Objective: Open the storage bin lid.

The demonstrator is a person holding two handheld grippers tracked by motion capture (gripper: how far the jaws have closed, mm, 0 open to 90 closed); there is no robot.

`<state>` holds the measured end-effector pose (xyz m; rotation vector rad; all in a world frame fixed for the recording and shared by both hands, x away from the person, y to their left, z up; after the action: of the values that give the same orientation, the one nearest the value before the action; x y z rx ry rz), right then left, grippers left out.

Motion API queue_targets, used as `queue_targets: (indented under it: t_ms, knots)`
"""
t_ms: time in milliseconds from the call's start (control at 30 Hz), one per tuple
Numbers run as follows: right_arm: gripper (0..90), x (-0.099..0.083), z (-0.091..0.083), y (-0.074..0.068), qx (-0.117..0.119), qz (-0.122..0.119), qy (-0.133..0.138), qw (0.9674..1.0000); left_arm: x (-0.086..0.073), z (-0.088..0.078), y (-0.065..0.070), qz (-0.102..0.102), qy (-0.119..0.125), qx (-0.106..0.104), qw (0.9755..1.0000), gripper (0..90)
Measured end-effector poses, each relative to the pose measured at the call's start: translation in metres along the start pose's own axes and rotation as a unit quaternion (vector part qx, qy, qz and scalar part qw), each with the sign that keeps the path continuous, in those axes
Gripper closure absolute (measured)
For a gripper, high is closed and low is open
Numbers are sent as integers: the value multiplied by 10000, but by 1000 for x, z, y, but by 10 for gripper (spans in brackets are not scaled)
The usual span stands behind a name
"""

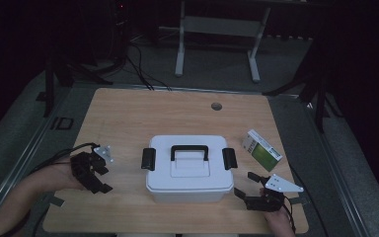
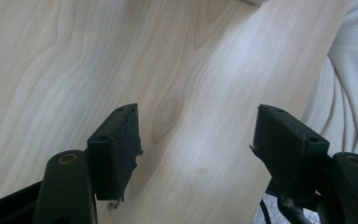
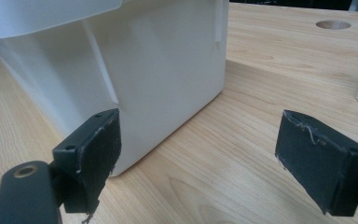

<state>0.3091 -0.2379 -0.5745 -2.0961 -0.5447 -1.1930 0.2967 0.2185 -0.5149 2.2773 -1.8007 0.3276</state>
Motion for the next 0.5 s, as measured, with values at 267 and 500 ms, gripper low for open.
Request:
queue_targets:
  t_ms: [267,500]
  knots:
    - [139,0,0,0,17,-7,-8,10000,21,-16,-1,282,-210,40,9994,318]
    - [139,-1,0,-1,31,5,-12,10000,35,-29,-3,416,-310,82,9986,319]
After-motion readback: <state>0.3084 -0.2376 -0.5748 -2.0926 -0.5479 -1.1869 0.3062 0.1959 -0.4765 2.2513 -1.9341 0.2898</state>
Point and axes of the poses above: each handheld gripper's, and its own axes: z roughly forward along the jaws, x roughly out of its top, y roughly to its right, the point moved 8 cm from there along z, roughly forward along the jaws, and after that the axes turned 14 degrees about z, right-handed, at the moved point
